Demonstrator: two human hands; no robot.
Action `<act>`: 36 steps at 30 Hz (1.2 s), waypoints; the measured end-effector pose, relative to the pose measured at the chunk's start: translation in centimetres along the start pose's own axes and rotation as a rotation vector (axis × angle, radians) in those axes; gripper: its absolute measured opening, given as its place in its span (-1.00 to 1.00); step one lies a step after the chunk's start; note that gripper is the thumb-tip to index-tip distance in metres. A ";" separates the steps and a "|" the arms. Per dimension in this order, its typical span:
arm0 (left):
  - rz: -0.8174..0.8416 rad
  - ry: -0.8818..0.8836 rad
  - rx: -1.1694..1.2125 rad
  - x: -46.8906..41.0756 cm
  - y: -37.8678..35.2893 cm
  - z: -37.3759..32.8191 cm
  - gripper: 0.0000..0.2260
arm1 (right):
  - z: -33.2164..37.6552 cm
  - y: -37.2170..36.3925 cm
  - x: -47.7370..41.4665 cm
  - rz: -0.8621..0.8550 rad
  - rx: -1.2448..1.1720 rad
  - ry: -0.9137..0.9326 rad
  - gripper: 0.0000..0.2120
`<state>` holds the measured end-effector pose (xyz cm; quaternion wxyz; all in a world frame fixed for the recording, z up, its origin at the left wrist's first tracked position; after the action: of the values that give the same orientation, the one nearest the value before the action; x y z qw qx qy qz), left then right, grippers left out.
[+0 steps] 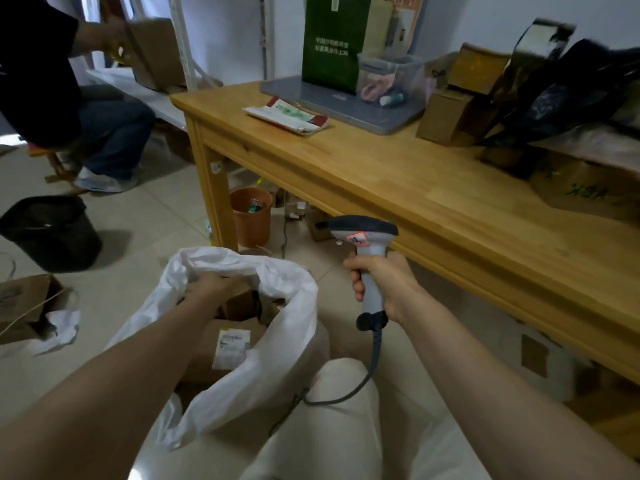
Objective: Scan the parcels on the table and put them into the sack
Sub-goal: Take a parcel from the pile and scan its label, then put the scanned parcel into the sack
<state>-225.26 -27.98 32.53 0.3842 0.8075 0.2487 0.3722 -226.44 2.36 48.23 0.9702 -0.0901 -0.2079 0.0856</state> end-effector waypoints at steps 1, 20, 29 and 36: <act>-0.007 -0.062 0.003 3.8 1.2 -2.6 -0.38 | 0.4 0.6 0.2 -0.012 -0.019 0.011 -0.93; 0.023 -1.136 -0.137 31.7 -6.1 -41.9 -0.40 | 14.1 24.5 6.2 -0.466 -0.482 0.381 -0.81; -0.364 -1.398 -0.345 34.2 -10.8 -52.7 -0.63 | 19.0 31.0 3.7 -0.544 -0.513 0.496 -0.87; -0.457 -1.329 -0.431 34.0 -13.5 -57.6 -0.69 | 19.2 32.7 1.1 -0.502 -0.517 0.489 -0.91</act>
<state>-252.12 28.30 60.26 0.6722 0.6973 0.0466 -0.2445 -237.68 36.91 59.04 0.9272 -0.2944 -0.0023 -0.2316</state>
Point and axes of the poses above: each hand's wrist, its own x-axis away from the middle knuckle, its own y-axis out of the back of the hand, z = x × y, the point moved 2 cm from there along -x, towards the middle knuckle, and after that the axes turned 15 degrees about -x, right-handed, at the moved point
